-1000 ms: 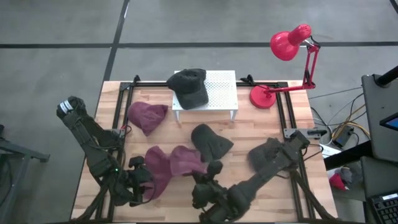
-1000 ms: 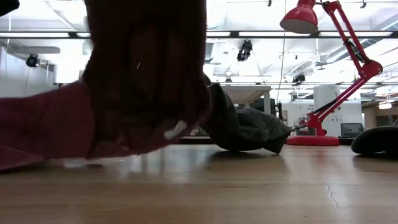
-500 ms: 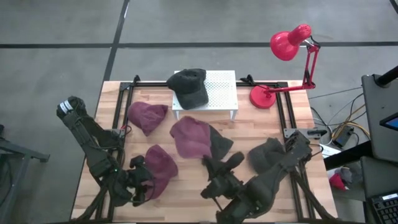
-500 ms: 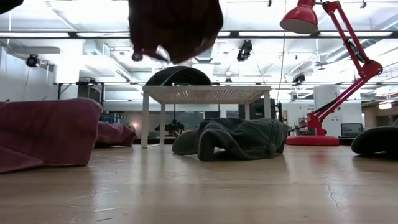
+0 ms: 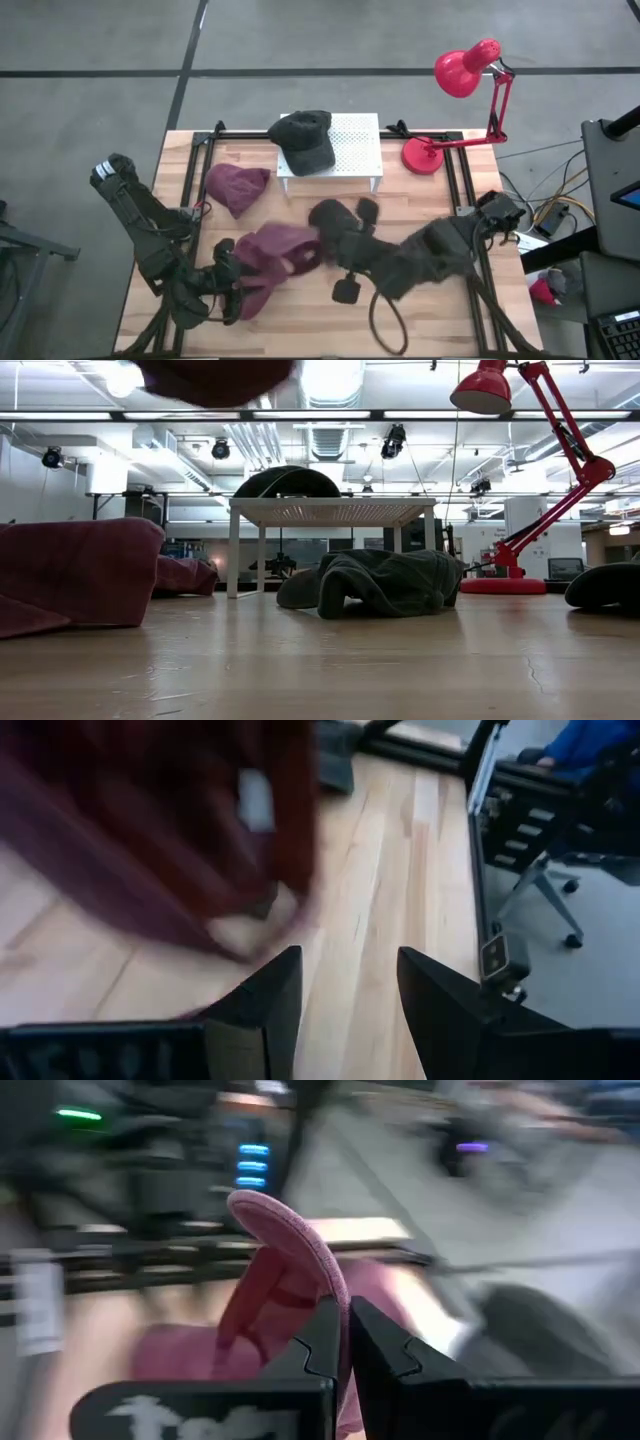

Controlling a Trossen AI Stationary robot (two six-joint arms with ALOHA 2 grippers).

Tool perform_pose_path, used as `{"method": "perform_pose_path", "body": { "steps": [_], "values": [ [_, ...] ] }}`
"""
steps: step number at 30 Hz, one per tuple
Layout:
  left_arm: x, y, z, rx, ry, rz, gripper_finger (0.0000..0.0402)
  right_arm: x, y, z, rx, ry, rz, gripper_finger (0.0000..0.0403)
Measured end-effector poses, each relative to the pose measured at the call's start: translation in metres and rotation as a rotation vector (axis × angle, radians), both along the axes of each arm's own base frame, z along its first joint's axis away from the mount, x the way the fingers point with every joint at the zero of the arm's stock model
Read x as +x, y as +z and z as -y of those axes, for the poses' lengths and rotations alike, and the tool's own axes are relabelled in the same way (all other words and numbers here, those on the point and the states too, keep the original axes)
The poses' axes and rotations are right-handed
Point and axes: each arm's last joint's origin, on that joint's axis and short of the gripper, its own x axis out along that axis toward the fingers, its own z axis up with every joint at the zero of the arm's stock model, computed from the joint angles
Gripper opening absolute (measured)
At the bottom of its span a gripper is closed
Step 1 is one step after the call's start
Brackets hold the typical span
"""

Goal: Pick & Place hat
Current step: Put the middle red cap on the shelf

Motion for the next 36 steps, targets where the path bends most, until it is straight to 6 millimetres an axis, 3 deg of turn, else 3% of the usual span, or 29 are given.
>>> {"method": "perform_pose_path", "body": {
  "steps": [5,12,19,25,29,32,36],
  "values": [
    [0.001,0.014,0.0,-0.008,-0.008,0.03,0.0163,0.008,0.021,0.017,0.002,0.181,0.082,0.0008],
    [0.004,0.024,0.004,-0.079,-0.007,0.088,0.0163,0.001,0.056,0.042,-0.144,0.107,0.244,0.0008],
    [0.01,0.04,0.011,-0.144,-0.052,0.217,0.0163,0.007,0.063,0.05,-0.19,0.068,0.32,0.0008],
    [0.01,0.054,0.012,-0.158,-0.08,0.293,0.0163,0.007,0.061,0.045,-0.149,0.198,0.435,0.0008],
    [0.009,0.06,0.01,-0.159,-0.084,0.308,0.0163,-0.007,0.056,0.05,-0.109,0.239,0.565,0.0008],
    [0.008,0.062,0.01,-0.157,-0.087,0.31,0.0163,-0.024,0.04,0.057,-0.091,0.242,0.64,0.0008],
    [0.008,0.062,0.01,-0.153,-0.092,0.307,0.0163,-0.053,0.006,0.06,-0.079,0.237,0.824,0.0008]
  ]
}}
